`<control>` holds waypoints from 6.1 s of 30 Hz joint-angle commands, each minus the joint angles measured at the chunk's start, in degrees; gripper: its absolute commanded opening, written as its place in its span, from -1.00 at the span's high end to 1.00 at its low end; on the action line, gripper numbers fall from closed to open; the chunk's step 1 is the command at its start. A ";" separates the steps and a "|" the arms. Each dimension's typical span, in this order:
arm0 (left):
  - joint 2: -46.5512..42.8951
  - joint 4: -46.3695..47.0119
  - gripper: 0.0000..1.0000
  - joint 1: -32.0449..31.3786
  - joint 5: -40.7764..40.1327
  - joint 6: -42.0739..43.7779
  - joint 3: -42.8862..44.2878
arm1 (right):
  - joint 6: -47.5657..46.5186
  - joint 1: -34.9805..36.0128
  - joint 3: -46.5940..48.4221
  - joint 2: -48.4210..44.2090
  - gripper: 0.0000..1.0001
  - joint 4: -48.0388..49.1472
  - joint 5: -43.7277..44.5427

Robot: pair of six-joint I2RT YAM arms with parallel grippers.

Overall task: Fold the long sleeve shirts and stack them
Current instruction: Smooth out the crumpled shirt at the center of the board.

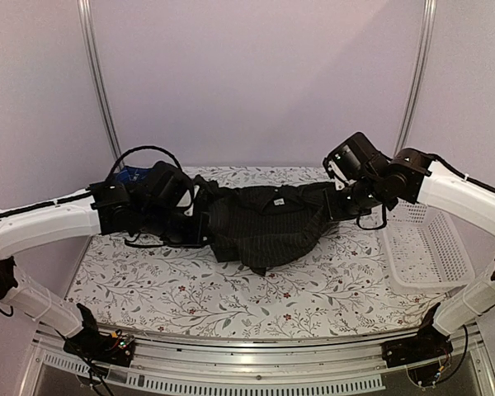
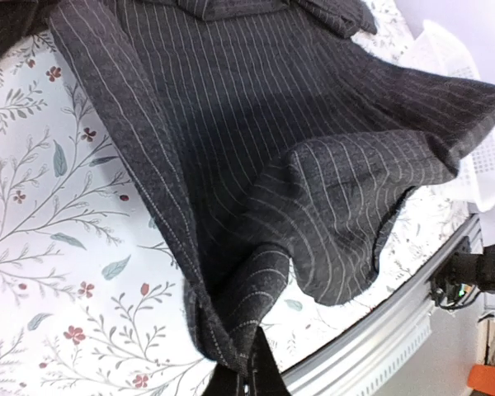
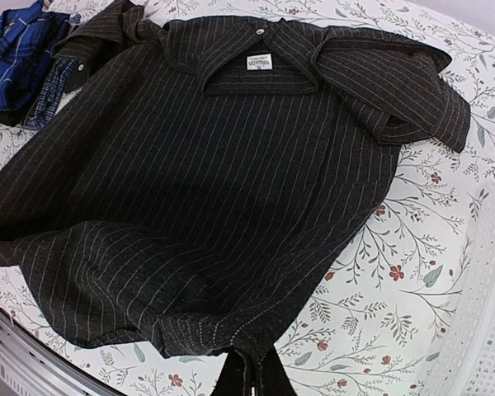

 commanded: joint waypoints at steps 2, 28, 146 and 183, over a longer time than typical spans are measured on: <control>-6.73 -11.58 1.00 5.64 10.24 5.30 -0.81 | -2.33 -0.36 -4.57 0.88 1.00 -2.24 -3.90; -0.09 -28.33 1.00 16.64 6.73 17.27 3.19 | 7.64 7.58 -35.09 -10.96 1.00 -0.89 -15.62; 22.65 18.25 -0.07 6.37 20.22 0.74 -2.52 | -8.73 -11.47 1.16 27.00 -0.09 25.59 -9.83; 31.19 20.54 -0.04 0.67 22.36 -0.36 -2.72 | -2.92 -23.32 28.83 51.54 1.00 29.66 -19.88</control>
